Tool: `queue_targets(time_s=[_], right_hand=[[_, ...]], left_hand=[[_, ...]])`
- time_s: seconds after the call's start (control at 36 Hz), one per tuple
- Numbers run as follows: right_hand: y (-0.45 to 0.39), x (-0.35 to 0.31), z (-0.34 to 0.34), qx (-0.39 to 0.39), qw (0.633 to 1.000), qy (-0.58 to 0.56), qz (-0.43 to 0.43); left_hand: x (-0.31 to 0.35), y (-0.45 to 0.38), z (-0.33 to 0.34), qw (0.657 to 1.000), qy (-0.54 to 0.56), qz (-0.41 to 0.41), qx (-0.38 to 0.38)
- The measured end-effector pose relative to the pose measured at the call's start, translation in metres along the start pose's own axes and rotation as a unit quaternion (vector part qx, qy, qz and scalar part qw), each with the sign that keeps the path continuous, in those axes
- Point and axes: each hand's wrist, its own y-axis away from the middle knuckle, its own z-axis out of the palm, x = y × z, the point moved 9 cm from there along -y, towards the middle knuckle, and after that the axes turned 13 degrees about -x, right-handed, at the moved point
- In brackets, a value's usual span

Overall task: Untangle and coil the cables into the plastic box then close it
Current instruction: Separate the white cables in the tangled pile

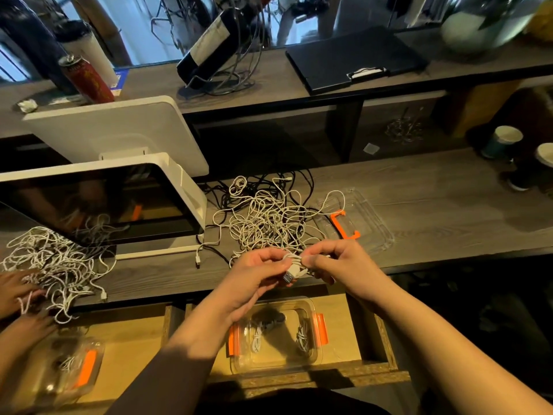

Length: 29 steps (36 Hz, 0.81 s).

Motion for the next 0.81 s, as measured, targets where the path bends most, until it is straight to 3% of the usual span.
queue_targets(time_s=[0.14,0.25,0.44,0.64,0.81], right_hand=[[-0.004,0.007,0.006,-0.058,0.996,0.056,0.040],[-0.011,0.012,0.014,-0.101,0.993,0.038,0.051],[-0.027,0.042,0.013,-0.029,0.997,0.065,0.033],[-0.031,0.124,0.032,0.032,0.987,0.046,0.148],[-0.036,0.186,0.057,0.026,0.973,0.033,0.227]], left_hand=[[-0.007,0.003,-0.009,1.000,-0.015,-0.003,0.005],[-0.012,0.004,-0.019,0.999,-0.025,-0.003,0.021],[-0.026,0.002,-0.052,0.992,-0.078,0.009,0.103],[-0.097,-0.004,-0.094,0.970,-0.158,-0.107,0.151],[-0.148,0.005,-0.125,0.951,-0.157,-0.156,0.215]])
